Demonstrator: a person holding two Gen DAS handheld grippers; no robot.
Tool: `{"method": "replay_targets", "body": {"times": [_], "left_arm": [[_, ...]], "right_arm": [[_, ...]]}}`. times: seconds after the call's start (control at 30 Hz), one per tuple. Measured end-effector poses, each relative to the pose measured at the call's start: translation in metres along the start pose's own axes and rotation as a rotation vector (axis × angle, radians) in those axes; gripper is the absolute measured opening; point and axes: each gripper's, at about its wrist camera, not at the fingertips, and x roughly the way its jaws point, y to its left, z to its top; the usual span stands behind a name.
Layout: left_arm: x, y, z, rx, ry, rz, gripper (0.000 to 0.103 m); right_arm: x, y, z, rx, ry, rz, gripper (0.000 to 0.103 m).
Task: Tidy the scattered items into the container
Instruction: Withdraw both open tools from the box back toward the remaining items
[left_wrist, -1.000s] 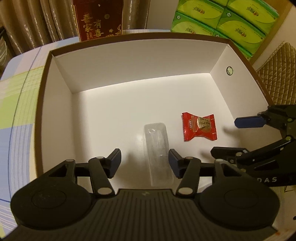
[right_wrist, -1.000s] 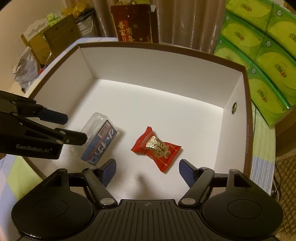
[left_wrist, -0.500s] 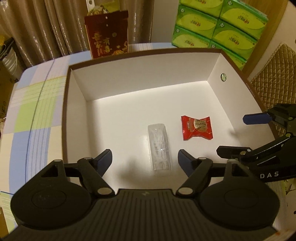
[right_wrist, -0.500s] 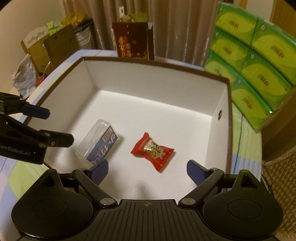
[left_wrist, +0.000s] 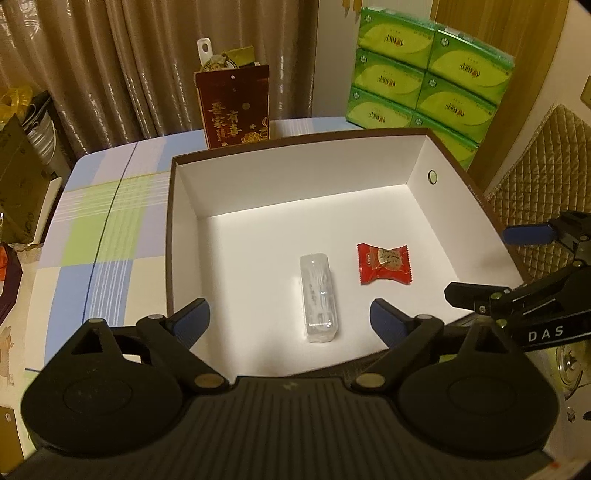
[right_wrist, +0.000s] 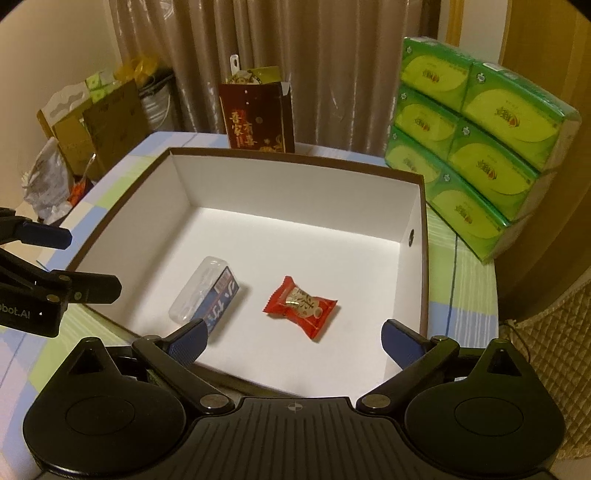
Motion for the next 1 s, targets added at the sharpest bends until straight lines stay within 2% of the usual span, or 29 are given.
{"method": "replay_targets", "body": {"times": [0.6, 0.83, 1.0], "left_arm": [[-0.056, -0.004, -0.03, -0.01, -0.089, 0.034, 0.094], [-0.074, -0.007, -0.047, -0.005, -0.115, 0.033, 0.094], [-0.085, -0.006, -0.06, -0.016, -0.132, 0.049, 0.095]], "right_arm": [[-0.052, 0.006, -0.023, 0.059, -0.109, 0.026, 0.098], [-0.07, 0.005, -0.039, 0.064, -0.14, -0.007, 0.098], [-0.075, -0.001, -0.058, 0.088, -0.129, -0.025, 0.098]]}}
